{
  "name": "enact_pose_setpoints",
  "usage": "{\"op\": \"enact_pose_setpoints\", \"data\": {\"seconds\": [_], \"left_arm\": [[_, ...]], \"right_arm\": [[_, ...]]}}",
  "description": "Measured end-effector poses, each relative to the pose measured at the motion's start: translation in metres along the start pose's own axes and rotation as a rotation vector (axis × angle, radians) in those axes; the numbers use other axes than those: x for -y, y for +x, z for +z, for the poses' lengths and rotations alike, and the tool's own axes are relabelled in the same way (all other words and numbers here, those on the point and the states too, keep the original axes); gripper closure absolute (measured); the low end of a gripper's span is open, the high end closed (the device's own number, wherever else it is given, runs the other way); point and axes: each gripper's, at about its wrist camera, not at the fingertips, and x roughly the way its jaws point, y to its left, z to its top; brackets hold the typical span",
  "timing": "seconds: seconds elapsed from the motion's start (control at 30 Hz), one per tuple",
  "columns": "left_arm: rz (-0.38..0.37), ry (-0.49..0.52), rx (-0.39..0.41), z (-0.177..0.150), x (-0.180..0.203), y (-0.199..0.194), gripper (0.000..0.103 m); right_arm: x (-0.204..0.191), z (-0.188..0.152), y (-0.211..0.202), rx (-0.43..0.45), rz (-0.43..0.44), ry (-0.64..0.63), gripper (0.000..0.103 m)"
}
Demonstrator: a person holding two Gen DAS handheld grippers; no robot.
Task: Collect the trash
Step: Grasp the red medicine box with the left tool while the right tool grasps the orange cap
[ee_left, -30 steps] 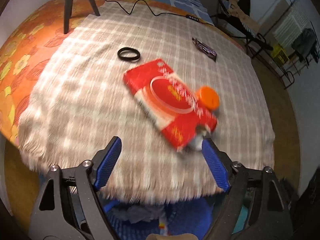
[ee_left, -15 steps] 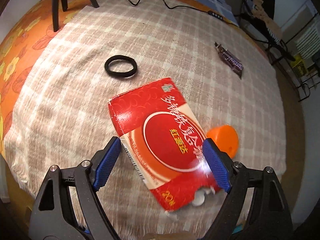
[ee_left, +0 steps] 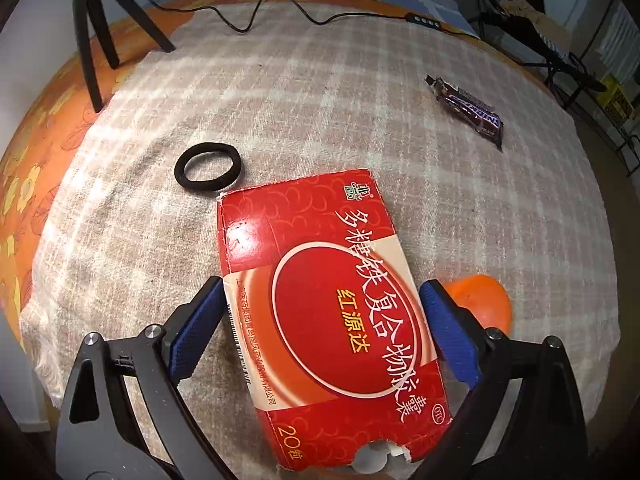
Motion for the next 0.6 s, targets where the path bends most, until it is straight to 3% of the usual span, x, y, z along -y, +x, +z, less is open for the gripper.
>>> {"op": "enact_pose_setpoints", "data": {"seconds": [0.17,0.4,0.6], "left_arm": [[-0.001,0.079,0.013,-0.009,-0.011,-0.005,0.011],[-0.054,0.075,0.013,-0.028,-0.049,-0.02,0.013],[-0.048,0.086,0.014,-0.043,-0.076,-0.031,0.013]], "right_arm": [[-0.007,0.014,0.005,0.011,0.013,-0.013,0.031],[-0.024,0.049,0.02,0.074,0.04,-0.077,0.031],[-0.047,0.087,0.054,0.068,0.072,-0.129,0.031]]}}
